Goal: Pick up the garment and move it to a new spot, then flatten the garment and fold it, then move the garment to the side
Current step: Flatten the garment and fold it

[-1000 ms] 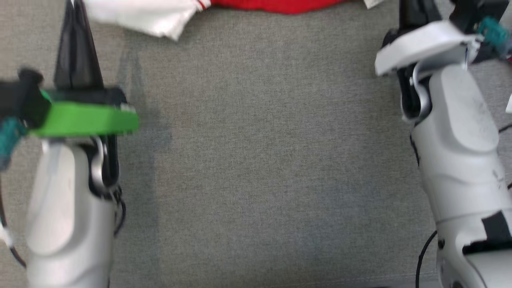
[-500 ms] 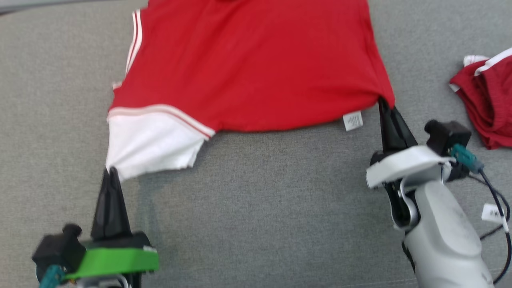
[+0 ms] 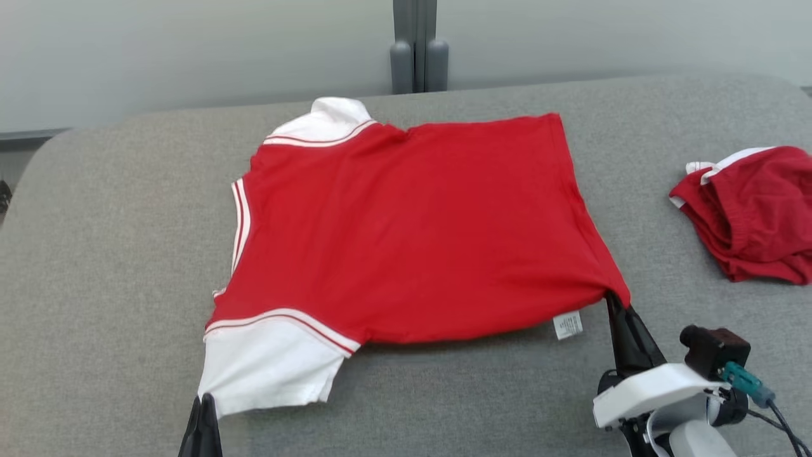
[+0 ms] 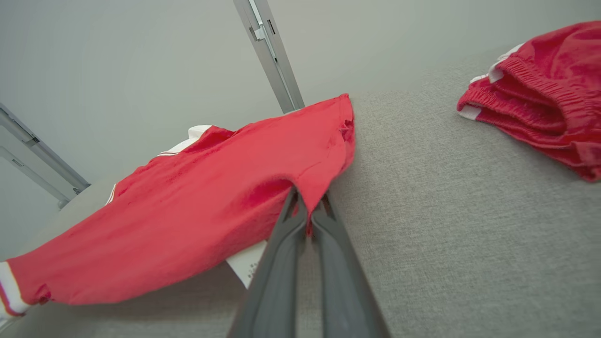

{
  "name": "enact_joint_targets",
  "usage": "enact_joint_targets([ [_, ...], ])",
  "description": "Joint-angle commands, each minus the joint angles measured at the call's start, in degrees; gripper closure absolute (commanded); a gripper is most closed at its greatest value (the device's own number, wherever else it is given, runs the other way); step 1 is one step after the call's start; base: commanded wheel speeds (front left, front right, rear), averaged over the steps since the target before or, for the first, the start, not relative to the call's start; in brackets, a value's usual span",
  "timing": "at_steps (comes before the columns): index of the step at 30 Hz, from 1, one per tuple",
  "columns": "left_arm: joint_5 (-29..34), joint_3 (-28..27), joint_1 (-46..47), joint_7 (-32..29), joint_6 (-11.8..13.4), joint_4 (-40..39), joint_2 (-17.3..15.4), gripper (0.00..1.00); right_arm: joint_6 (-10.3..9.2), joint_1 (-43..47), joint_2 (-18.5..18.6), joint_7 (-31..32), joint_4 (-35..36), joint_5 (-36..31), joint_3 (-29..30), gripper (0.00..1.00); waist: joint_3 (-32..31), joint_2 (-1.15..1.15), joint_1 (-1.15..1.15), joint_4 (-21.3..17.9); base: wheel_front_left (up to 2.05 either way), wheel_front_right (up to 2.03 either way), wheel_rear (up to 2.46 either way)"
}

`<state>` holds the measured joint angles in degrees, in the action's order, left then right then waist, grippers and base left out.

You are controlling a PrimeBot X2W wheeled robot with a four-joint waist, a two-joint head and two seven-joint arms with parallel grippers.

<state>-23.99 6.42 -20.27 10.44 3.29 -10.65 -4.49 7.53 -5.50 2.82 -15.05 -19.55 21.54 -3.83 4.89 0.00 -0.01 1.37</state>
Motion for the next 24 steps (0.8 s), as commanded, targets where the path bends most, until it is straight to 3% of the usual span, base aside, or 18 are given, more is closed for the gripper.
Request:
enact_joint_targets([
  [1, 0.02, 0.01, -2.08, -0.72, 0.38, -0.69, -0.62, 1.00, -0.10, 2.08, 0.15, -0.17, 0.81, 0.39, 0.09, 1.00, -3.28, 0.00, 0.01, -0.44, 0.00, 0.00, 0.00],
  [12, -1.20, 1.66, -3.35, -3.18, -0.98, 1.12, -1.54, 1.00, -0.10, 5.56, 0.15, -0.17, -2.54, 1.98, 0.17, 1.00, -3.23, 0.00, 0.01, -1.07, 0.00, 0.00, 0.00],
  [24, -0.17, 2.58, 13.55, -1.50, -3.51, 7.96, -1.80, 1.00, -0.10, -0.77, 0.15, -0.17, -5.53, 5.23, 0.02, 1.00, 1.95, 0.00, 0.01, -1.14, 0.00, 0.00, 0.00],
])
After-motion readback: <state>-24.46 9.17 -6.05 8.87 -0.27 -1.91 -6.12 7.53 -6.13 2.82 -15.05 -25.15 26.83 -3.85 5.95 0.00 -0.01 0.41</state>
